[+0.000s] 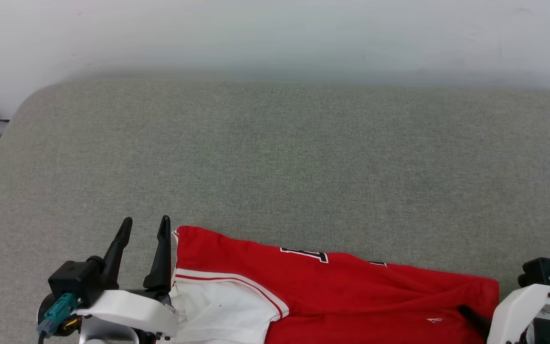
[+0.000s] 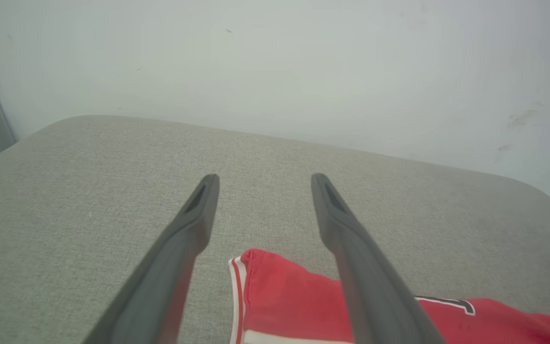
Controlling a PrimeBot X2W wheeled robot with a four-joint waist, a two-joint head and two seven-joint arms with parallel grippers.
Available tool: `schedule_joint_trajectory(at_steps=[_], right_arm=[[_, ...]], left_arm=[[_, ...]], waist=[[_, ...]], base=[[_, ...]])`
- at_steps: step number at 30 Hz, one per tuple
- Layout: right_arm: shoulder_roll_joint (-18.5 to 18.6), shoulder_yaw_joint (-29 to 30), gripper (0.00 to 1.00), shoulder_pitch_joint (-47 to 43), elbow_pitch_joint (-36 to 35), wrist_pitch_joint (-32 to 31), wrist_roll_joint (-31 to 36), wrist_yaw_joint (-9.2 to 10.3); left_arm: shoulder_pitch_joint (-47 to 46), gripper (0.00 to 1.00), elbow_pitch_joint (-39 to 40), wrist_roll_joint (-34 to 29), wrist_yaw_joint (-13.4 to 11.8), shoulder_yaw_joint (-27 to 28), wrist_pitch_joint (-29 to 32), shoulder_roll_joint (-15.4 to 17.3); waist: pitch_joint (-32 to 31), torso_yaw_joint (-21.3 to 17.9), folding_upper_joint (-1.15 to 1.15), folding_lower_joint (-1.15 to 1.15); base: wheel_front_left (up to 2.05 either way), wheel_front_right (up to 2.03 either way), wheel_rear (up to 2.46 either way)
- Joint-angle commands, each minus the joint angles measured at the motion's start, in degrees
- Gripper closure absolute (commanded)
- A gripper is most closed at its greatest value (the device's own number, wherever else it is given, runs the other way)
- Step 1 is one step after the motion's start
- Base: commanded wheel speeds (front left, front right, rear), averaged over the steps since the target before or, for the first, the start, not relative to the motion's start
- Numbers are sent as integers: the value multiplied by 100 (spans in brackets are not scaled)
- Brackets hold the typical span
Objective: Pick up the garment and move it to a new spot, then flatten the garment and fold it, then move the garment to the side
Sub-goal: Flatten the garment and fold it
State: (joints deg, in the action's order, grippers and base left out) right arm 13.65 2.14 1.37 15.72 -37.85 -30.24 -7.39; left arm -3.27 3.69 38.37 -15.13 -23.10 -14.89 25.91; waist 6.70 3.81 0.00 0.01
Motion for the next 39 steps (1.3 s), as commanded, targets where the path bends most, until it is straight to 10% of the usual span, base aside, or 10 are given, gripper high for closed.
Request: schedule_joint_trajectory(at_steps=[1, 14, 25, 39], right_arm=[[-153, -223, 100, -10, 193, -35, -76, -16], [306, -104, 100, 222, -77, 111, -80, -5], [710, 1127, 100, 77, -212, -301, 78, -5], [-818, 1709, 100, 245, -643, -1846, -2287, -8]], left_arm=[[-63, 0, -31, -44, 28, 31, -35, -31], [201, 0, -76, -141, -42, 58, -38, 19], [366, 0, -20, -158, -142, 23, 28, 86], [369, 0, -42, -130, -169, -79, 111, 85]], waist=[[-21, -19, 0, -1], [-382, -215, 0, -1], [-543, -443, 0, -1], [-701, -495, 0, -1]], base=[[0, 0, 0], [0, 0, 0], [0, 0, 0], [0, 0, 0]])
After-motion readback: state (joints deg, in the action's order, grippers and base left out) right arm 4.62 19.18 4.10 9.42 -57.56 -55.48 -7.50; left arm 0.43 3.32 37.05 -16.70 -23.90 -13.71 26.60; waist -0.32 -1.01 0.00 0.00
